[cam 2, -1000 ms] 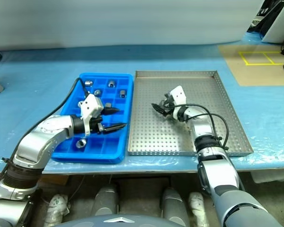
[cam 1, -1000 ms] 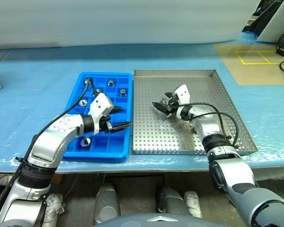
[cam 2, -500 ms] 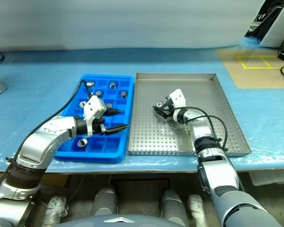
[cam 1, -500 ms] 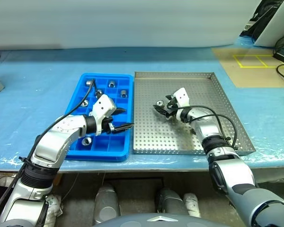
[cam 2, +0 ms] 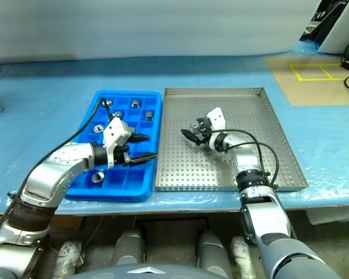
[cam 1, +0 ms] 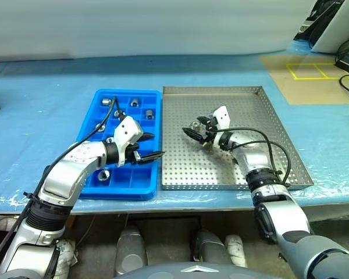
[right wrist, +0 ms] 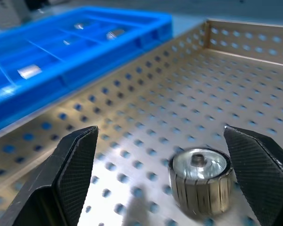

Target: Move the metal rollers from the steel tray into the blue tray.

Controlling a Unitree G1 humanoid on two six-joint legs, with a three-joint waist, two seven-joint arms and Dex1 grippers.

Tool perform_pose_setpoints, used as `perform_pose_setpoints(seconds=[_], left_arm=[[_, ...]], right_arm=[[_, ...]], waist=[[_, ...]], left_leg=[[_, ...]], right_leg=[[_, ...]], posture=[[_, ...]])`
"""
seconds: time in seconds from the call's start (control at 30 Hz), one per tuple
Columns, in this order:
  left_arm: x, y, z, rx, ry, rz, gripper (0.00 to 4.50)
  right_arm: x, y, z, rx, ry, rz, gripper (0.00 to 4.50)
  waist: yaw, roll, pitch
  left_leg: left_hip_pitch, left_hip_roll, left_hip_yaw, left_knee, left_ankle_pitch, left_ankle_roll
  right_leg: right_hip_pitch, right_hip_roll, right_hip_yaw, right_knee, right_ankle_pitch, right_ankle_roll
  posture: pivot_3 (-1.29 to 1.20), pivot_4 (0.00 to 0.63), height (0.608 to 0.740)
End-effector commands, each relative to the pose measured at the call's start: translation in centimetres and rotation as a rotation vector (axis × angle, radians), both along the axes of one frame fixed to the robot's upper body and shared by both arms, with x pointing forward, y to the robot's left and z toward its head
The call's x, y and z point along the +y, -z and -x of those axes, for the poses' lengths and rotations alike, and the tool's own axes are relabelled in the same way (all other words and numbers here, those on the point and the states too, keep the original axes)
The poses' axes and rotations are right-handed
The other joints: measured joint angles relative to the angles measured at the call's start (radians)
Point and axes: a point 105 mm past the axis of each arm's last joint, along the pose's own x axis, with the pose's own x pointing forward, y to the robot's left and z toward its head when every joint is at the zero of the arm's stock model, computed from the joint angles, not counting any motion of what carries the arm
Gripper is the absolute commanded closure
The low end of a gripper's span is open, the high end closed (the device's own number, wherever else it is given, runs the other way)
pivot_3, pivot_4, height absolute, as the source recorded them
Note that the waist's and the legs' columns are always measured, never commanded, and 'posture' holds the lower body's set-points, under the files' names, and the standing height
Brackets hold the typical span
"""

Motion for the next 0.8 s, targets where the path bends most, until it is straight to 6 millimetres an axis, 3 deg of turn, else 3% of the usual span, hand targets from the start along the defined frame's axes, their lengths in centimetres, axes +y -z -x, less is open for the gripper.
perform_pose_setpoints(seconds=[0.03,0.27,0.5,0.63,0.73,0.8], left_arm=[[-0.4,-0.8,0.1,-0.04,0.02,0.008,0.83],[-0.5,-0.6,0.3,-0.035,0.016,0.016,0.83],[-1.0,-1.0,0.4,-0.039,0.021,0.019,0.83],[-0.9,-1.1,0.5,-0.035,0.021,0.014,0.83],[-0.4,-1.0,0.3,-0.025,0.012,0.01,0.83],[-0.4,-0.9,0.2,-0.023,0.013,0.009,0.83]], right_arm=[[0.4,-4.3,0.7,-0.105,-0.071,-0.082,0.05],[-1.4,-5.2,1.3,-0.102,-0.054,-0.089,0.05],[-3.1,-2.8,2.2,-0.04,-0.051,-0.005,0.05],[-2.9,-2.8,4.7,-0.003,-0.164,-0.006,0.05],[-1.3,-2.5,8.0,0.06,-0.304,-0.036,0.05],[-1.1,-1.5,7.8,0.069,-0.273,-0.006,0.05]], waist=[[0.001,0.001,0.001],[0.004,0.001,0.001],[0.003,0.002,0.001],[0.005,0.002,0.001],[0.005,0.002,0.002],[0.0,0.002,0.002]], left_leg=[[-0.001,0.0,0.0,0.0,0.0,0.0],[-0.001,0.0,0.0,-0.002,-0.001,0.0],[-0.001,0.0,0.0,-0.001,0.0,0.0],[-0.001,-0.001,0.0,-0.001,0.0,0.0],[-0.001,0.0,0.0,-0.002,0.0,0.0],[0.0,0.0,0.0,-0.002,0.0,0.0]], right_leg=[[-0.001,0.0,0.0,0.0,0.0,0.0],[0.0,0.0,0.0,0.0,0.0,0.0],[0.0,0.0,0.0,0.0,0.0,0.0],[0.0,0.0,0.0,0.0,0.0,0.0],[0.0,0.0,0.0,0.0,0.0,0.0],[0.0,0.0,0.0,0.0,0.0,0.0]], posture=[[0.1,0.15,0.74],[0.1,0.15,0.74],[0.1,0.15,0.74],[0.09,0.15,0.74],[0.09,0.15,0.74],[0.09,0.15,0.74]])
